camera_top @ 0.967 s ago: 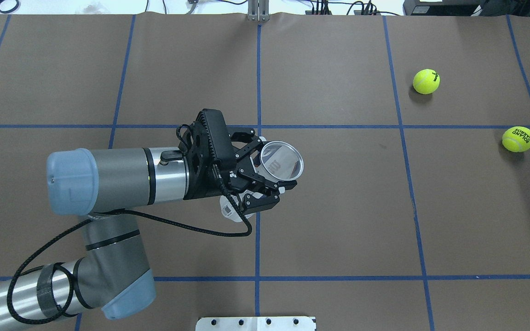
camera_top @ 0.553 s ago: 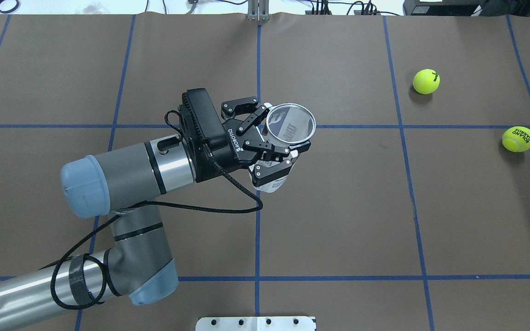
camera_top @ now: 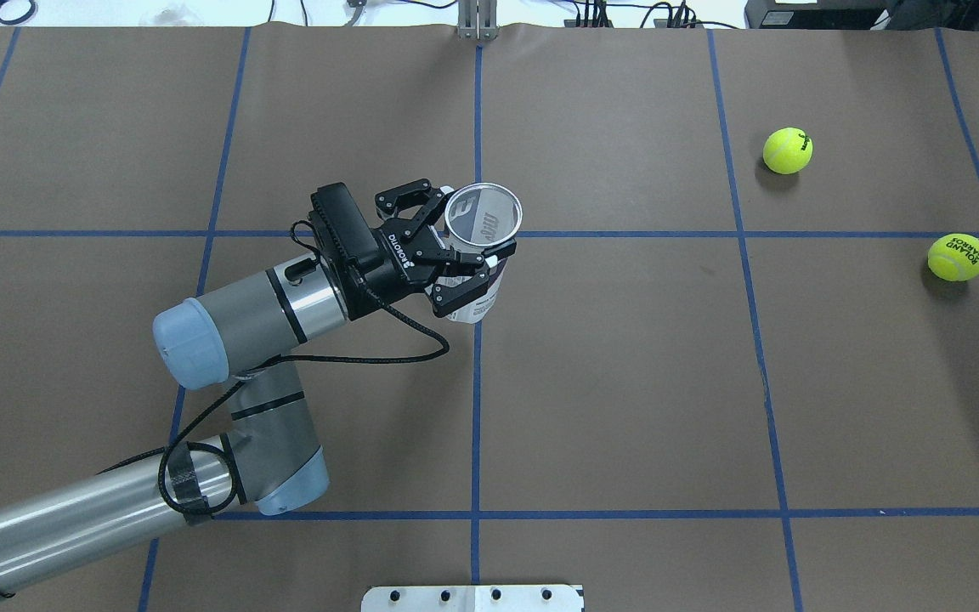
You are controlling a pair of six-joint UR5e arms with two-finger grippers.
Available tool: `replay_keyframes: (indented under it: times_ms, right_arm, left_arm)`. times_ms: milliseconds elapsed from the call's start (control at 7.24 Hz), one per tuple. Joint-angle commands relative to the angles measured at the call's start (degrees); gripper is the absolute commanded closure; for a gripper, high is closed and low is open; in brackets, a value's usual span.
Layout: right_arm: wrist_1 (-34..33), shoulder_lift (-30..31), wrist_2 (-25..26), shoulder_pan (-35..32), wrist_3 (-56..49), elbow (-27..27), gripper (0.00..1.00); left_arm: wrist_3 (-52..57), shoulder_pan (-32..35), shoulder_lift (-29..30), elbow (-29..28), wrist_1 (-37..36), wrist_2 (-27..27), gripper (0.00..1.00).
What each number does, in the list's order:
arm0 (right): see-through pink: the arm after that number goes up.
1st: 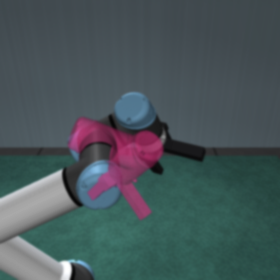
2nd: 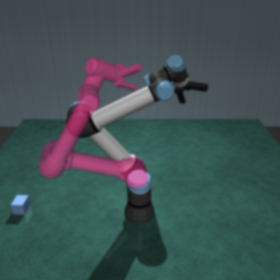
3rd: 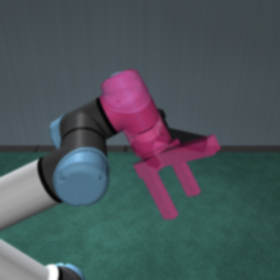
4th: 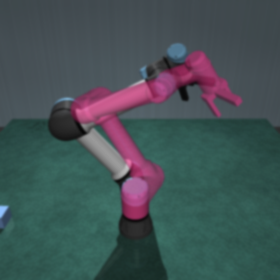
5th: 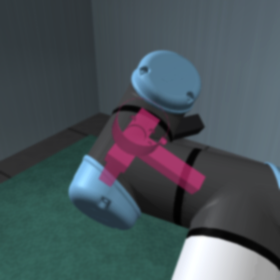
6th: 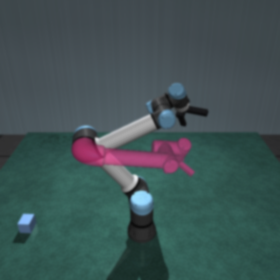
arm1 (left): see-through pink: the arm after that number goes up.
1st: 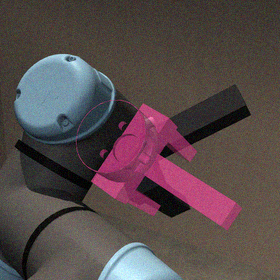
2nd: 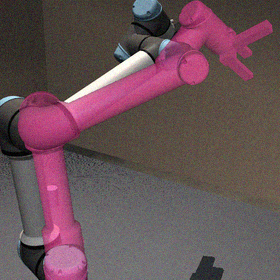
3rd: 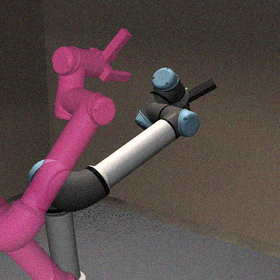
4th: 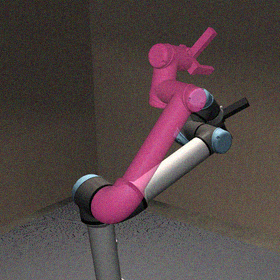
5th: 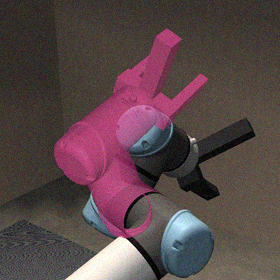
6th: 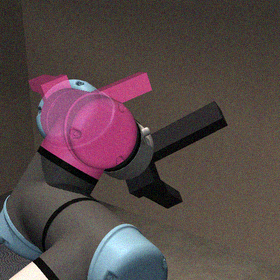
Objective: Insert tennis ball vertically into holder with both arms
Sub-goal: 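Lift and rotate the can upright with the left gripper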
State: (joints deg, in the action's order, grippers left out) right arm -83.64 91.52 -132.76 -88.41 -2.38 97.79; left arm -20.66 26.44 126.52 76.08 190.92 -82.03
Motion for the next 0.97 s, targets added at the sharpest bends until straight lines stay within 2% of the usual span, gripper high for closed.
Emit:
replay_keyframes:
  times_ms: [0, 276, 829]
  right_arm:
    - [0.06, -1.42, 0.05, 0.95, 0.63, 0.99, 0.01]
    - [1.89, -3.01, 0.39, 6.72, 14.95, 0.9, 0.01]
    - [21.37, -2.04, 1.1, 12.28, 27.31, -7.16, 0.01]
  left_arm:
    - [0.0, -0.07, 0.04, -4.79, 3.66, 0.03, 0.32]
    - [0.0, -0.07, 0.13, -4.89, 3.67, 0.03, 0.32]
    - [-0.08, -0.07, 0.48, -4.8, 3.67, -0.06, 0.32]
